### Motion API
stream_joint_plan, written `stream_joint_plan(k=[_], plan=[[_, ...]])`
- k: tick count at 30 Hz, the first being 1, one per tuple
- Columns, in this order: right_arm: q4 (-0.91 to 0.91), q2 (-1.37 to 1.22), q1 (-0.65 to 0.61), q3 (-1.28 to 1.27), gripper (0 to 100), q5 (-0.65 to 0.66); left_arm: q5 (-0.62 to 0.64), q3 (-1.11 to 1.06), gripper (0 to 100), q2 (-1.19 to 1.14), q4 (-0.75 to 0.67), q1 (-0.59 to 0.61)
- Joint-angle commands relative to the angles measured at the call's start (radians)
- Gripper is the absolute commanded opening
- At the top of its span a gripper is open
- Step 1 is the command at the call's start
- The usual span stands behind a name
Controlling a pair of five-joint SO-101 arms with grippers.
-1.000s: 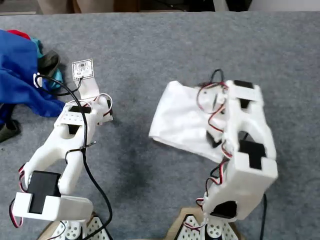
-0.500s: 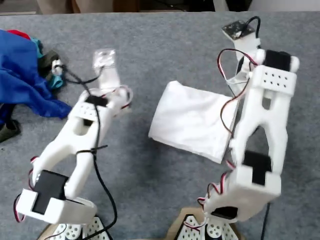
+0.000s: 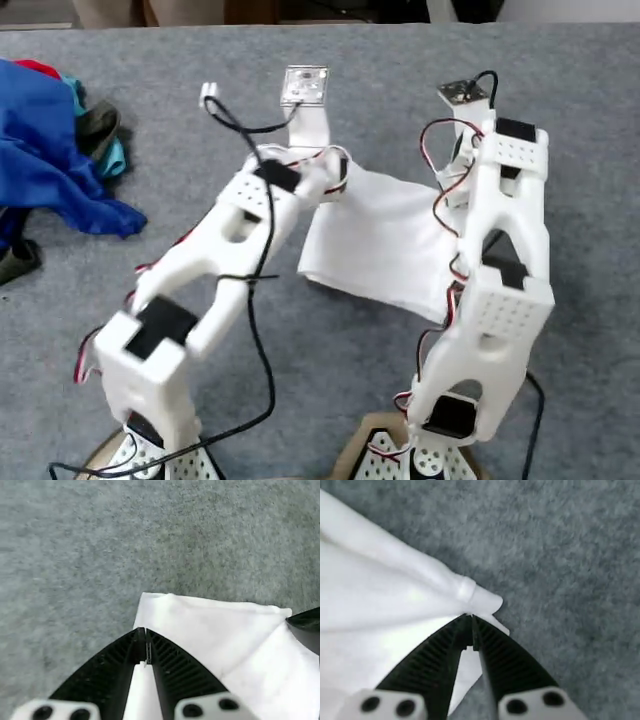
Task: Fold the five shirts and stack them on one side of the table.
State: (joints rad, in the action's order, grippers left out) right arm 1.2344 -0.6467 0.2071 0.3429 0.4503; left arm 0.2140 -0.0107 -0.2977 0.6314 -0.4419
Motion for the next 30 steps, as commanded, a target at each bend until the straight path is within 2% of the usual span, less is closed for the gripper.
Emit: stream_joint_plan(k=[1,5,14,19,23,30], plan=[[-0.020,-0.062,0.016,0.147,0.5,-0.011,0.075,0.173,2,-0.094,0.006,-0.020],[0.034,-0.153,0.002,0.309,0.5,-0.011,0.091,0.318,2,-0.217,0.068,-0.029],[0.331,-0.245,-0.039,0.691,0.5,-0.037,0.087,0.617,2,-0.403,0.290,-0.021],[0.557,-0.213,-0.013,0.957,0.5,-0.037,0.060,0.729,2,-0.461,0.295,-0.023],[0.554,-0.139,0.015,0.892,0.5,-0.034,0.026,0.789,2,-0.541,0.275,-0.018],[0.543,0.077,0.016,0.466,0.5,-0.031,0.025,0.930,2,-0.677,0.311,0.037]])
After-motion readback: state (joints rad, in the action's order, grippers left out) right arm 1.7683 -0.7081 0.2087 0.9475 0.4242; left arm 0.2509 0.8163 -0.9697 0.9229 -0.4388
